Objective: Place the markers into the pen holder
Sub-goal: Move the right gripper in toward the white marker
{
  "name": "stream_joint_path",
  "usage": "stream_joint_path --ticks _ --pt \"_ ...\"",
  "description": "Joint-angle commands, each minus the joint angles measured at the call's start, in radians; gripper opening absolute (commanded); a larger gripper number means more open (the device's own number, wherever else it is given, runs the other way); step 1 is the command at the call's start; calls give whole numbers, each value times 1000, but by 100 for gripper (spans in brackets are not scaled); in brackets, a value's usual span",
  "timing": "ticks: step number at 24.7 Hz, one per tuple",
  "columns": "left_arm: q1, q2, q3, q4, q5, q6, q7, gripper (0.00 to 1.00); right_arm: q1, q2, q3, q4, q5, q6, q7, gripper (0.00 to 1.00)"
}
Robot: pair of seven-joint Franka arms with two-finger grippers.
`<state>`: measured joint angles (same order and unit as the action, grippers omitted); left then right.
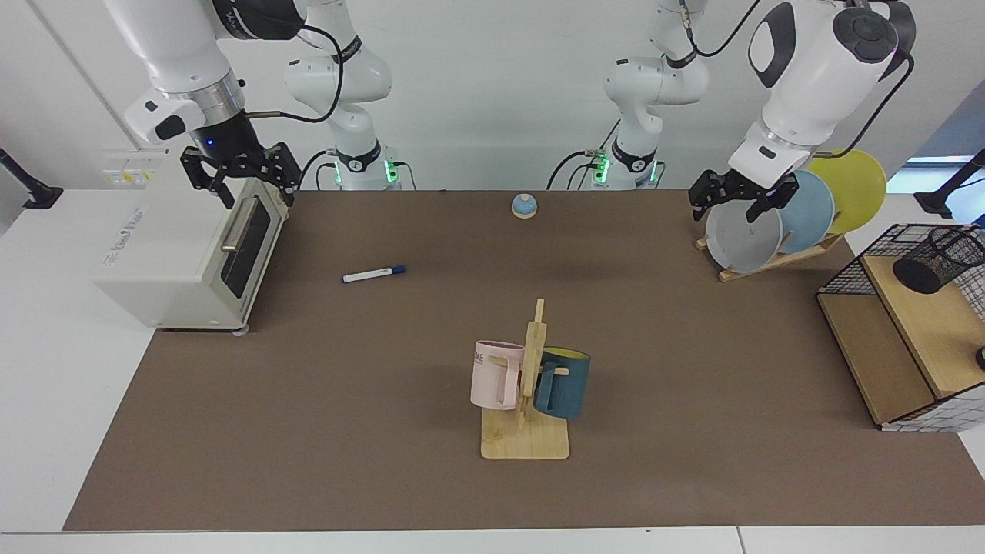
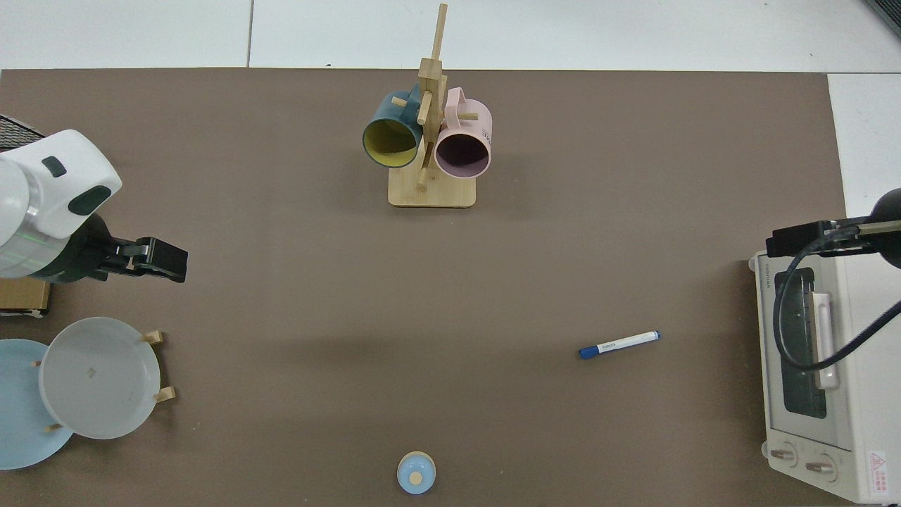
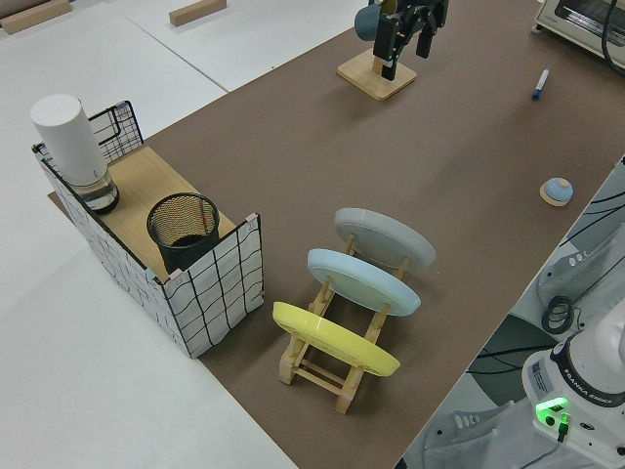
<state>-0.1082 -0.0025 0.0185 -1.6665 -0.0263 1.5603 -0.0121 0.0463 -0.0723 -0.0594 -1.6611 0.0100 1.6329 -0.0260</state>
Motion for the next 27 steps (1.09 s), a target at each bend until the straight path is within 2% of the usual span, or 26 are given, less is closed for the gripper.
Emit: stream_joint_path --ticks 1,6,10,15,19,23,27 --pt "5 -24 -2 -26 -11 1 4 100 -60 -4 12 1 -13 -1 -8 100" --pt "7 -24 -2 -26 -11 1 4 100 -74 -3 12 -22 -16 135 15 100" --pt "7 -25 -2 -29 -11 1 4 100 -74 -3 13 -39 -16 206 199 100" --pt "7 -25 -2 -29 -11 1 4 100 -75 -11 10 -52 -19 173 330 100" --pt "7 -25 -2 -29 -11 1 4 100 -75 -38 9 -78 -19 94 397 99" --pt "7 -25 -2 -29 -11 1 4 100 -74 -99 13 -167 -13 73 627 99" --pt "7 -25 -2 -29 -11 1 4 100 -51 -156 27 -246 2 59 962 99"
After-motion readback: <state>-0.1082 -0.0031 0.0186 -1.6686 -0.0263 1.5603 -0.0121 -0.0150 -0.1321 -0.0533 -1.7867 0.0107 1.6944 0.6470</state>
